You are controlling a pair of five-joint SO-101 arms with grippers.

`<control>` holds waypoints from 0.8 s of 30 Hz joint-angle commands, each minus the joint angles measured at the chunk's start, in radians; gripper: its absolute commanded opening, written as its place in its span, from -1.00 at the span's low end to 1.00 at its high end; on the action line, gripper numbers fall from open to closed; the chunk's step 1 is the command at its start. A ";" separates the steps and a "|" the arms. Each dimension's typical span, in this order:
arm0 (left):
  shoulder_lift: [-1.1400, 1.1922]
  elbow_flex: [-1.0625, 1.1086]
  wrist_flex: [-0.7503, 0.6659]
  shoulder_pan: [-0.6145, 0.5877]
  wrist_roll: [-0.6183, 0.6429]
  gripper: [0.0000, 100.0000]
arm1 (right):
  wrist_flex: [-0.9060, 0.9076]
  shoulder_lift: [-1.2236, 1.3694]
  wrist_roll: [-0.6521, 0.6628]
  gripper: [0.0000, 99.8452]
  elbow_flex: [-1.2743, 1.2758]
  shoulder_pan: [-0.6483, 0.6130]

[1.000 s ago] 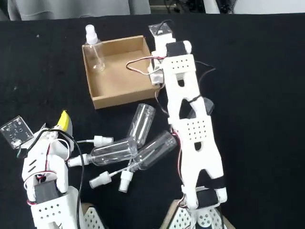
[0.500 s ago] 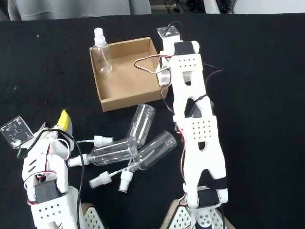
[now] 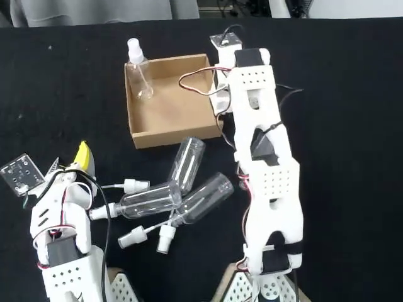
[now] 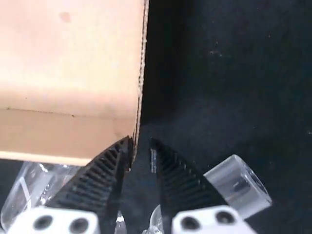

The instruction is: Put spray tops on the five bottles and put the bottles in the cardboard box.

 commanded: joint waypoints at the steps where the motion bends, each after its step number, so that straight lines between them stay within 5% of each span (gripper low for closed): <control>1: -0.009 -0.004 -0.021 -0.008 0.008 -0.56 | 0.032 -0.119 0.008 -0.97 0.012 0.041; 12: -0.009 -0.004 -0.021 -0.008 0.008 -0.56 | 0.029 -0.386 0.068 -0.97 0.274 0.040; 24: -0.009 -0.004 -0.020 -0.010 0.008 -0.56 | 0.026 -0.708 0.308 -0.97 0.593 0.057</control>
